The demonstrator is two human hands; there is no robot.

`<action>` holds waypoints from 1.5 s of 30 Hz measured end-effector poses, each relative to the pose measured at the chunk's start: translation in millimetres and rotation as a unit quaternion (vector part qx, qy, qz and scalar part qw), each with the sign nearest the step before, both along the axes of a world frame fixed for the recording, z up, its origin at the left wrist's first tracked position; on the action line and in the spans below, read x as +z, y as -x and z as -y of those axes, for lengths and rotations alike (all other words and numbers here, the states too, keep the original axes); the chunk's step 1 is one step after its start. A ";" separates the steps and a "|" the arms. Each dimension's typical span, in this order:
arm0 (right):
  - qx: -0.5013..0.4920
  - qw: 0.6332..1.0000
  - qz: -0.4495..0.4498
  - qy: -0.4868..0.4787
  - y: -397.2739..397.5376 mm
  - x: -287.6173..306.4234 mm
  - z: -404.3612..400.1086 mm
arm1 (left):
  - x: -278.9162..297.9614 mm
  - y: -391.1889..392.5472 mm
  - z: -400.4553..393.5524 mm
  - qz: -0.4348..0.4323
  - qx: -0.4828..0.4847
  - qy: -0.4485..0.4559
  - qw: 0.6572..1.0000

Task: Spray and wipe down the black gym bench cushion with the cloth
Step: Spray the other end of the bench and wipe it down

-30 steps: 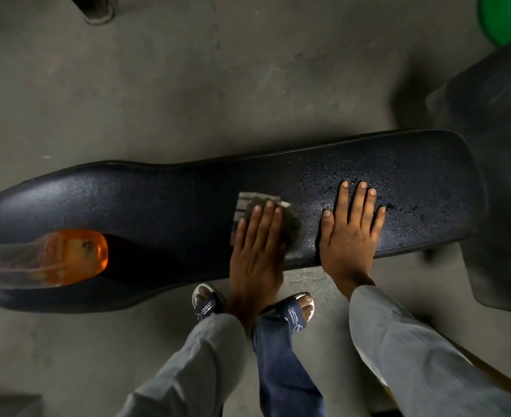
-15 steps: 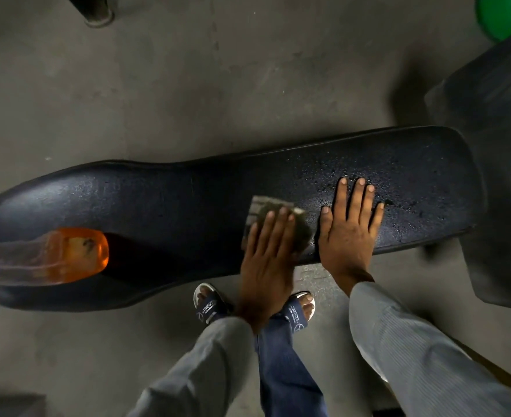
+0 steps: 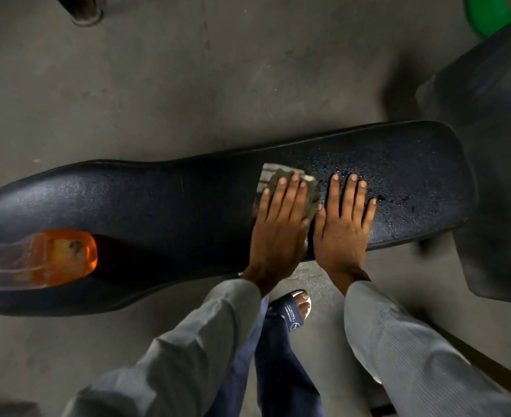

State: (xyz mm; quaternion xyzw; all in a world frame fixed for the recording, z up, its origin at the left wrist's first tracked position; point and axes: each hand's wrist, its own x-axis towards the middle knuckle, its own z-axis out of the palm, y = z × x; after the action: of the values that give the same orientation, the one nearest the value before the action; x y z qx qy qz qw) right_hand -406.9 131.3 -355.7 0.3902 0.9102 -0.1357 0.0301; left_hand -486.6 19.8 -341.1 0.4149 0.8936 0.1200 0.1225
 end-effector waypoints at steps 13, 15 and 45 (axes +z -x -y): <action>-0.087 0.978 -0.151 0.112 -17.7 19.6 -28.3 | -0.7 28.9 -56.4 -0.016 -0.006 -0.010 1.000; -0.102 0.968 -0.175 0.150 -18.0 24.0 -31.6 | 0.4 6.0 -55.6 -0.001 -0.075 0.000 0.997; 0.131 0.991 -0.003 -0.009 98.0 23.5 -65.7 | -11.2 80.8 -8.7 -0.028 0.006 -0.009 1.000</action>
State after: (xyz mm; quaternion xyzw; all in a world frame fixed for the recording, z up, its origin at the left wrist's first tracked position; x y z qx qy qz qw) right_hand -504.9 197.0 -332.2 0.2673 0.9547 -0.1238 0.0415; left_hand -567.4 28.5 -352.3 0.4134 0.8982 0.1172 0.0927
